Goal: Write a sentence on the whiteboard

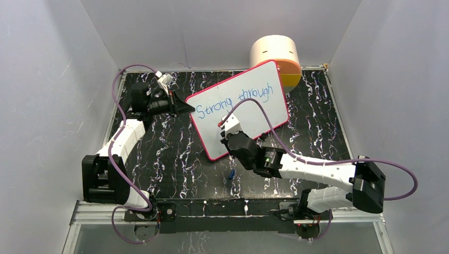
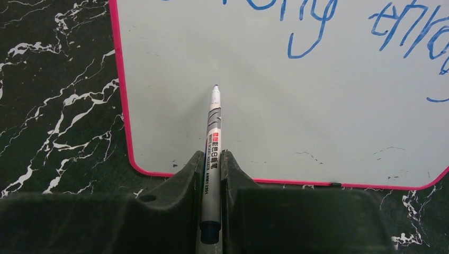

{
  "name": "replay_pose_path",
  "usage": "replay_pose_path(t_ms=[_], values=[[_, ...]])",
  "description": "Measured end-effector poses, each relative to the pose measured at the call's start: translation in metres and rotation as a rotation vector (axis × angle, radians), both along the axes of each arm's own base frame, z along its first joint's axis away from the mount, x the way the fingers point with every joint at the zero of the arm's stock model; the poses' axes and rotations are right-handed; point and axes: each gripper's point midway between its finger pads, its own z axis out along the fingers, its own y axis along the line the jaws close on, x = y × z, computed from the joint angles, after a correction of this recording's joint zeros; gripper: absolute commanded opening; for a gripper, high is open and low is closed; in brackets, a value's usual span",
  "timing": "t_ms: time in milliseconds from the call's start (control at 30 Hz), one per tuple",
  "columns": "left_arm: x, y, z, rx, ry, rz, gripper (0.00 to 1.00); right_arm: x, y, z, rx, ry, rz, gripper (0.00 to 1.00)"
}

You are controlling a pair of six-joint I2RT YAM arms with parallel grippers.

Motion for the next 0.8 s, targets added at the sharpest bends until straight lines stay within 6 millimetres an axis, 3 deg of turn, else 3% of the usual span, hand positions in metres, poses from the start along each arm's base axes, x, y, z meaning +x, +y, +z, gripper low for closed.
replay_pose_path(t_ms=[333, 800], values=[[0.0, 0.0, 0.0, 0.001, -0.001, 0.003, 0.0, -0.003, 0.006, 0.005, 0.01, -0.005, 0.01, 0.0], [0.0, 0.0, 0.0, 0.001, 0.002, 0.004, 0.0, -0.003, 0.009, -0.014, -0.046, 0.009, 0.004, 0.0]])
